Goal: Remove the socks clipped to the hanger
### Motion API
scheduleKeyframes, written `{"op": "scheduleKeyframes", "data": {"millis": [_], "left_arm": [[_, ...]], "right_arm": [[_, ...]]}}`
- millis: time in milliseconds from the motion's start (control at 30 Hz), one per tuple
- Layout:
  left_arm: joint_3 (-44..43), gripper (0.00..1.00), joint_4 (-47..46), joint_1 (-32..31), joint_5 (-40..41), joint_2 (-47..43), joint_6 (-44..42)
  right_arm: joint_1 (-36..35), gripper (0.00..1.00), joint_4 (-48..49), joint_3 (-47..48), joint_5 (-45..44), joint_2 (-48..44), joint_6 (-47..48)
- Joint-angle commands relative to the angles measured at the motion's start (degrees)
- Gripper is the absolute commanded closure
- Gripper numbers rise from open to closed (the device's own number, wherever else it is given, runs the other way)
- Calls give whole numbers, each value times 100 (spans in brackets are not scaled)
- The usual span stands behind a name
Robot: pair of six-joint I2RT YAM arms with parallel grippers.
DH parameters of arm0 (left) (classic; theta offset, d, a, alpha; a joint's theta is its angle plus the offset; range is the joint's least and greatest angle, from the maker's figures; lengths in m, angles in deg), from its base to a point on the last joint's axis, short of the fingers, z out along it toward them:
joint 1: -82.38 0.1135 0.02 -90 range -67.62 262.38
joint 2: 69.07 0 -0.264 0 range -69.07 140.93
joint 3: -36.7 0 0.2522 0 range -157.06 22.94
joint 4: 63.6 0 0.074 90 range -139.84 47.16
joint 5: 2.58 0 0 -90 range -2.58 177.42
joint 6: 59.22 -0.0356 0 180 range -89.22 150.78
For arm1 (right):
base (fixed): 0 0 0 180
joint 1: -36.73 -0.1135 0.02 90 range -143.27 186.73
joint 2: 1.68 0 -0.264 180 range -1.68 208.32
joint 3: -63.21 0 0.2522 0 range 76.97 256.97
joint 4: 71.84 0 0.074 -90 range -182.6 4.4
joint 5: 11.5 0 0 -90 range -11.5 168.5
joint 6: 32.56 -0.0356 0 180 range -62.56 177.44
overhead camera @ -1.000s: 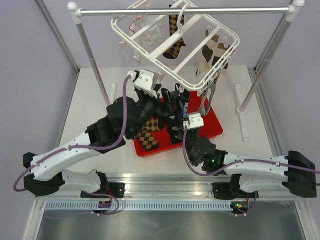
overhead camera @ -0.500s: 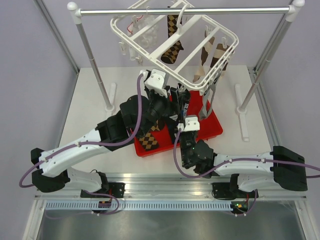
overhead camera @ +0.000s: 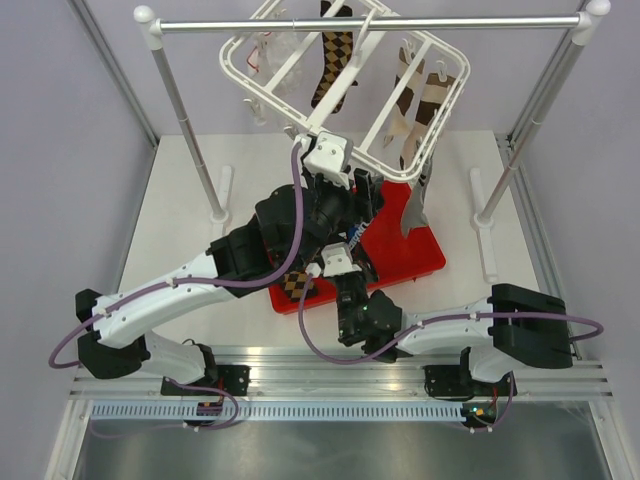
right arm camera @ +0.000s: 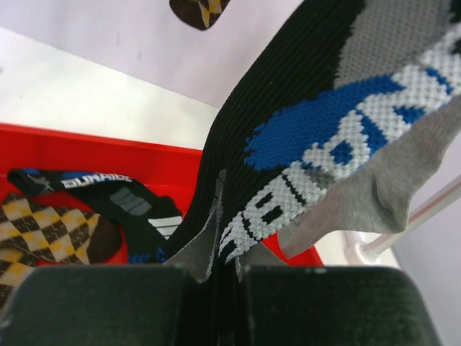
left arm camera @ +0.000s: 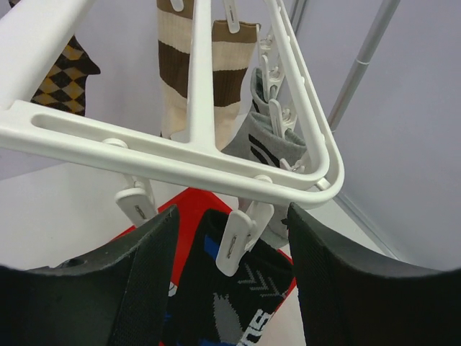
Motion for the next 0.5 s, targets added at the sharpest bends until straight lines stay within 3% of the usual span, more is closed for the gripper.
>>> {"op": "scheduleKeyframes", "data": {"millis": [0, 200, 467], "left_arm": [[-247, 35, -166, -64, 153, -4, -241], [-352, 36, 0, -169, 179, 5, -513], [-756, 37, 282, -424, 846, 330, -1225]], "right_arm": [[-96, 99, 2192, 255, -131, 139, 830], [-148, 99, 2192, 395, -96, 262, 1094], [-157, 99, 2007, 510, -61, 235, 1138]]}}
